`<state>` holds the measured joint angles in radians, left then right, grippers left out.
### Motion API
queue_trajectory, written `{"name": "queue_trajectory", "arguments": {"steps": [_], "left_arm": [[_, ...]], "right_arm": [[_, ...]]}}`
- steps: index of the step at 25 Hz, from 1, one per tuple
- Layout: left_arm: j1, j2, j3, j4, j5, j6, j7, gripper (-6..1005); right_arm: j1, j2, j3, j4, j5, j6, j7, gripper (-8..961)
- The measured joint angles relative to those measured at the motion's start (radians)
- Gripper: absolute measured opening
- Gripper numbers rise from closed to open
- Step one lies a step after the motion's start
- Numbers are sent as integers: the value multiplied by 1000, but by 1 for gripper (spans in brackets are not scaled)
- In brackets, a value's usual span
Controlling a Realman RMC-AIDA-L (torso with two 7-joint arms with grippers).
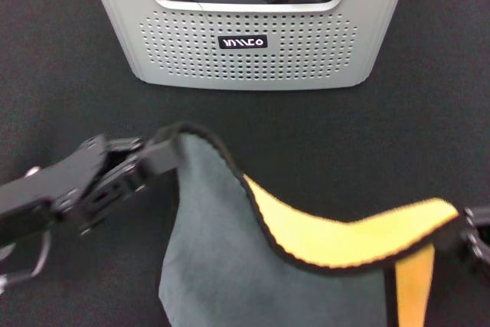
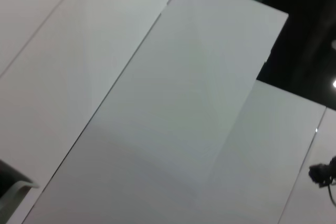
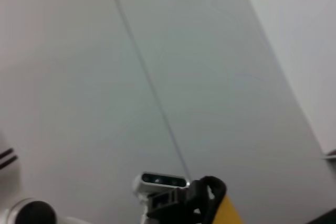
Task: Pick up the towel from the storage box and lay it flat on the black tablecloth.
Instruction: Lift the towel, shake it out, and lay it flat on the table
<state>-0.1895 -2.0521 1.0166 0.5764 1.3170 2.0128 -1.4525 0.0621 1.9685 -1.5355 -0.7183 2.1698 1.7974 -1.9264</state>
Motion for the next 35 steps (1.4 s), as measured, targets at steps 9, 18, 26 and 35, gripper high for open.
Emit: {"name": "queue_trajectory", "arguments": {"steps": [9, 18, 26, 35], "left_arm": [[-176, -10, -32, -106, 126, -239, 70, 21], [-233, -27, -36, -110, 156, -515, 64, 22], [-242, -25, -33, -114, 163, -598, 25, 22], [-230, -33, -36, -121, 167, -700, -1, 23]], "right_arm": [[249, 20, 60, 335, -7, -58, -85, 8], [277, 16, 74, 366, -5, -227, -82, 8], [281, 24, 100, 370, -7, -325, -81, 8], [287, 31, 101, 367, -7, -343, -80, 8]]}}
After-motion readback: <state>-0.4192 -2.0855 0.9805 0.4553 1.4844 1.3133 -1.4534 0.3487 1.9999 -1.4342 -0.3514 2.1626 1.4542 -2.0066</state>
